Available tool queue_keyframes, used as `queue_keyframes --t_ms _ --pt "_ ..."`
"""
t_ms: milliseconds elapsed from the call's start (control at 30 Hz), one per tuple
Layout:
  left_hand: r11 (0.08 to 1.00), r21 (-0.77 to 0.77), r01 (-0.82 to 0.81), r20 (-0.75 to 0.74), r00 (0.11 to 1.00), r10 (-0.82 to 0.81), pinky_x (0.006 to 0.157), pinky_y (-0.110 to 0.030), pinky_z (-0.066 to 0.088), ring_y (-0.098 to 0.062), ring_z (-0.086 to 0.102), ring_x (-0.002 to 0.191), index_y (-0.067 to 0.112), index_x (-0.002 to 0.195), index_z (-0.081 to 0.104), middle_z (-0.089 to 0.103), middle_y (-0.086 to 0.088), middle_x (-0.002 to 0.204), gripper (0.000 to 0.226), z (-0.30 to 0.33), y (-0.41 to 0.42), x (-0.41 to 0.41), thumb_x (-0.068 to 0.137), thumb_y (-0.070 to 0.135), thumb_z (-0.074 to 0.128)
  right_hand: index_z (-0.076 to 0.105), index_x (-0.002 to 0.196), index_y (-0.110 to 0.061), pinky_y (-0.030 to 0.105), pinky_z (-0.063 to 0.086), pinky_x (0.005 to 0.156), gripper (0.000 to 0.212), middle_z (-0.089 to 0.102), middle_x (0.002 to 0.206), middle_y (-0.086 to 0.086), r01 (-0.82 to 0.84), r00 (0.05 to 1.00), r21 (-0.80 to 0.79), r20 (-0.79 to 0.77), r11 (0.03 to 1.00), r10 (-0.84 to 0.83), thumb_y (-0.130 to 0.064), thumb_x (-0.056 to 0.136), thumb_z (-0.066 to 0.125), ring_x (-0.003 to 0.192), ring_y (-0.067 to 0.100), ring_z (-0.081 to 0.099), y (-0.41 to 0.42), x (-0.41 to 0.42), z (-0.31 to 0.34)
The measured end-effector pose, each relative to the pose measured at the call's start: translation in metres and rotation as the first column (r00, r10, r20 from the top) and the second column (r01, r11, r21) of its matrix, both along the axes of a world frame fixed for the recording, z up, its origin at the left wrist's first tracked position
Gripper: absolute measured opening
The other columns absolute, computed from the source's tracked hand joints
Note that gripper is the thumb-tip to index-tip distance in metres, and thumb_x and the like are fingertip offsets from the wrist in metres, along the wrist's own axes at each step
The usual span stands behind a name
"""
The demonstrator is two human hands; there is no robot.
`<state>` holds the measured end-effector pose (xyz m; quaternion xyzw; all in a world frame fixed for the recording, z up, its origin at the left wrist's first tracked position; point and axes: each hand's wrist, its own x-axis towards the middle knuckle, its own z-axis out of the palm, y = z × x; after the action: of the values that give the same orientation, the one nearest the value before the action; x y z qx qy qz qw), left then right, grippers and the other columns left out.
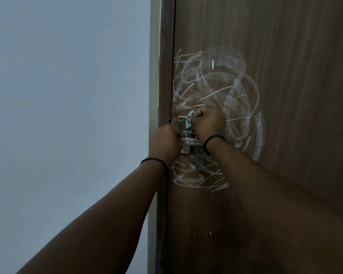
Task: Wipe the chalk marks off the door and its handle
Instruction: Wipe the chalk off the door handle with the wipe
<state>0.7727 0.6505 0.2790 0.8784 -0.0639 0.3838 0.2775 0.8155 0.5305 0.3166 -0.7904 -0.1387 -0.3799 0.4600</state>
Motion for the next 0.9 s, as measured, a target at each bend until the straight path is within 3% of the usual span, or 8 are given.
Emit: queue_keyframes --t_ms 100,200,267,400,567,733,800,900 --pt "1.000 -0.021 -0.003 0.005 1.000 0.003 0.073 -0.033 0.056 -0.018 0.066 0.079 0.012 0.087 0.079 0.074 -0.005 0.087 0.008 -0.001 -0.001 0.000 0.085 0.011 0.072 0.061 0.057 -0.026 0.022 0.045 0.054 0.028 0.065 0.065 -0.011 0.030 0.997 -0.095 -0.062 0.995 -0.036 -0.022 0.079 0.078 0.063 0.006 0.062 -0.003 -0.002 -0.008" --pt "1.000 -0.029 0.005 0.004 1.000 -0.005 0.073 -0.032 0.056 -0.017 0.065 0.078 0.013 0.087 0.079 0.074 -0.005 0.087 0.008 -0.002 -0.001 -0.001 0.085 0.012 0.072 0.066 0.057 -0.025 0.031 0.056 0.065 0.025 0.072 0.073 -0.005 -0.002 0.972 -0.279 -0.226 0.960 -0.064 -0.022 0.079 0.078 0.072 0.015 0.068 -0.015 0.003 -0.009" --pt "0.999 -0.036 -0.004 0.006 1.000 0.004 0.071 -0.030 0.055 -0.016 0.065 0.077 0.013 0.086 0.079 0.074 -0.004 0.086 0.008 -0.001 -0.001 -0.001 0.085 0.011 0.072 0.066 0.058 -0.024 0.034 0.058 0.067 0.025 0.072 0.072 -0.006 -0.024 0.984 -0.232 -0.178 0.972 -0.018 -0.022 0.081 0.076 0.071 0.014 0.067 -0.015 0.001 -0.008" --pt "0.999 -0.039 0.000 0.004 1.000 0.000 0.071 -0.031 0.055 -0.016 0.064 0.076 0.013 0.084 0.080 0.074 -0.004 0.085 0.010 -0.002 0.000 0.000 0.084 0.009 0.071 0.064 0.061 -0.025 0.024 0.048 0.054 0.025 0.069 0.070 -0.009 0.086 0.996 -0.098 -0.014 0.991 -0.088 -0.028 0.083 0.074 0.065 0.011 0.063 -0.005 -0.005 -0.006" --pt "0.997 -0.067 0.023 0.027 0.999 -0.021 0.069 -0.026 0.052 -0.011 0.061 0.073 0.012 0.088 0.080 0.074 -0.004 0.087 0.009 -0.003 0.001 0.002 0.084 0.010 0.072 0.077 0.073 -0.018 0.038 0.060 0.072 0.010 0.074 0.078 0.003 -0.005 0.947 -0.340 -0.305 0.941 -0.105 -0.017 0.082 0.073 0.075 0.023 0.068 -0.014 0.002 0.002" --pt "0.997 -0.072 0.002 0.005 1.000 -0.002 0.073 -0.028 0.055 -0.012 0.063 0.076 0.014 0.088 0.080 0.075 -0.003 0.088 0.008 -0.003 0.002 0.002 0.084 0.012 0.073 0.063 0.058 -0.025 0.021 0.040 0.052 0.026 0.066 0.066 -0.010 0.085 0.995 -0.115 -0.045 0.990 -0.090 -0.024 0.083 0.072 0.063 0.011 0.062 -0.002 -0.007 -0.008" --pt "0.997 -0.082 0.008 -0.004 1.000 -0.009 0.071 -0.026 0.053 -0.011 0.062 0.075 0.014 0.089 0.080 0.075 -0.002 0.089 0.008 -0.002 0.001 0.002 0.084 0.013 0.074 0.061 0.057 -0.025 0.022 0.043 0.054 0.027 0.067 0.067 -0.009 0.062 0.993 -0.097 -0.089 0.993 -0.071 -0.023 0.079 0.077 0.065 0.012 0.064 -0.002 -0.005 -0.004" --pt "0.996 -0.089 0.016 0.015 1.000 -0.014 0.070 -0.027 0.054 -0.012 0.064 0.074 0.015 0.087 0.080 0.075 -0.002 0.087 0.007 -0.002 0.001 0.001 0.083 0.013 0.074 0.069 0.059 -0.020 0.029 0.055 0.061 0.019 0.071 0.069 -0.001 0.010 0.962 -0.248 -0.262 0.969 -0.077 -0.018 0.072 0.083 0.069 0.017 0.068 -0.007 -0.002 0.004"
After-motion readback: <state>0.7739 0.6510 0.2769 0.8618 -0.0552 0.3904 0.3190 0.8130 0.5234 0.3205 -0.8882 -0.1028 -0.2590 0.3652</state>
